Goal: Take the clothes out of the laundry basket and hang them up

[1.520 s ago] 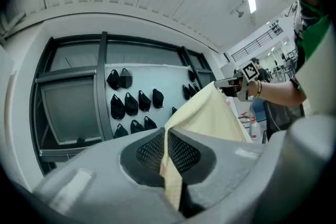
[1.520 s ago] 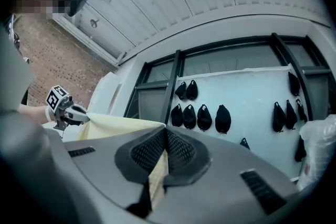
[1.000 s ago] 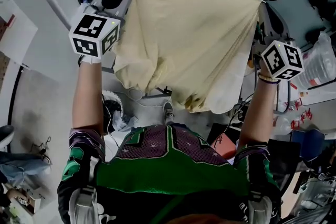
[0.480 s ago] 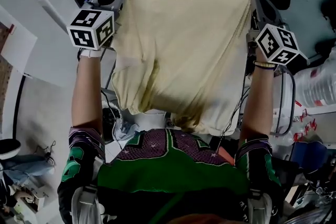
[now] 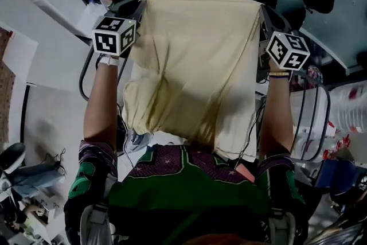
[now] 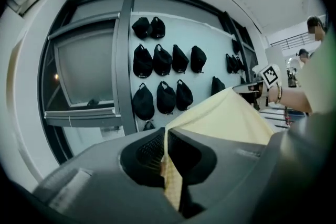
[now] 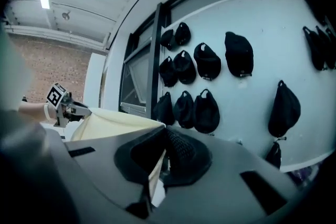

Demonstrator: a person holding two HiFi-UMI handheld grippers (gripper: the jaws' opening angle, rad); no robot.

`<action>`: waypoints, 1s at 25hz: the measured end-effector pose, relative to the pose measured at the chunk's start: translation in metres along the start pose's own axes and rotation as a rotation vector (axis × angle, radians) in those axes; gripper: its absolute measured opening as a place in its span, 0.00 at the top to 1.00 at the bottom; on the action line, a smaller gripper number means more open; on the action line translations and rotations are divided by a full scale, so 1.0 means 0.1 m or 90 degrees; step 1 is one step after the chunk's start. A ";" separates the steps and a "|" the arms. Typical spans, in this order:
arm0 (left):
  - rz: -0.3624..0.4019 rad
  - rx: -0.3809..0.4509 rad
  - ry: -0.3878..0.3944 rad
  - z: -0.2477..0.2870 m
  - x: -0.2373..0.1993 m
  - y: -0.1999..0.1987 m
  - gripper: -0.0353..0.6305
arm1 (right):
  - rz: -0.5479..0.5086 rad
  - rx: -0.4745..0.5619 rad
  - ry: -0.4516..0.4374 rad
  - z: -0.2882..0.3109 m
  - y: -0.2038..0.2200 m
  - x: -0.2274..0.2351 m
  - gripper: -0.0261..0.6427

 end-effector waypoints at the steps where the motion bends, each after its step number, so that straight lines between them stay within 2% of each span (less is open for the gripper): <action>1: -0.005 -0.012 0.000 0.10 0.00 0.10 0.92 | 0.007 -0.016 -0.002 0.08 0.13 0.06 0.96; 6: -0.032 -0.065 0.008 0.55 0.05 0.53 0.92 | 0.038 -0.075 -0.001 0.33 0.67 0.29 0.96; 12: -0.069 -0.104 0.023 0.87 0.14 0.91 0.92 | 0.061 -0.125 -0.002 0.43 1.08 0.42 0.96; 15: -0.068 -0.130 0.024 0.99 0.21 1.08 0.92 | 0.066 -0.155 0.006 0.45 1.27 0.47 0.95; 16: -0.066 -0.141 0.024 1.02 0.23 1.13 0.92 | 0.066 -0.168 0.010 0.46 1.33 0.48 0.95; 18: -0.060 -0.160 0.026 1.07 0.28 1.23 0.91 | 0.059 -0.199 0.016 0.46 1.45 0.49 0.85; 19: -0.057 -0.167 0.030 1.09 0.30 1.27 0.90 | 0.052 -0.213 0.017 0.45 1.49 0.49 0.81; 20: -0.054 -0.170 0.033 1.10 0.31 1.31 0.82 | 0.044 -0.223 0.018 0.43 1.53 0.49 0.79; 22: -0.050 -0.173 0.035 1.09 0.32 1.36 0.74 | 0.034 -0.232 0.020 0.39 1.58 0.51 0.78; 25: -0.047 -0.184 0.029 1.03 0.31 1.40 0.74 | 0.037 -0.259 0.009 0.31 1.67 0.56 0.77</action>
Point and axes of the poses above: the fingertips, and each gripper's own axes: z forward along the fingers, x to its right, y out of its underside, the point moved 6 cm from there along -z, backward along the fingers
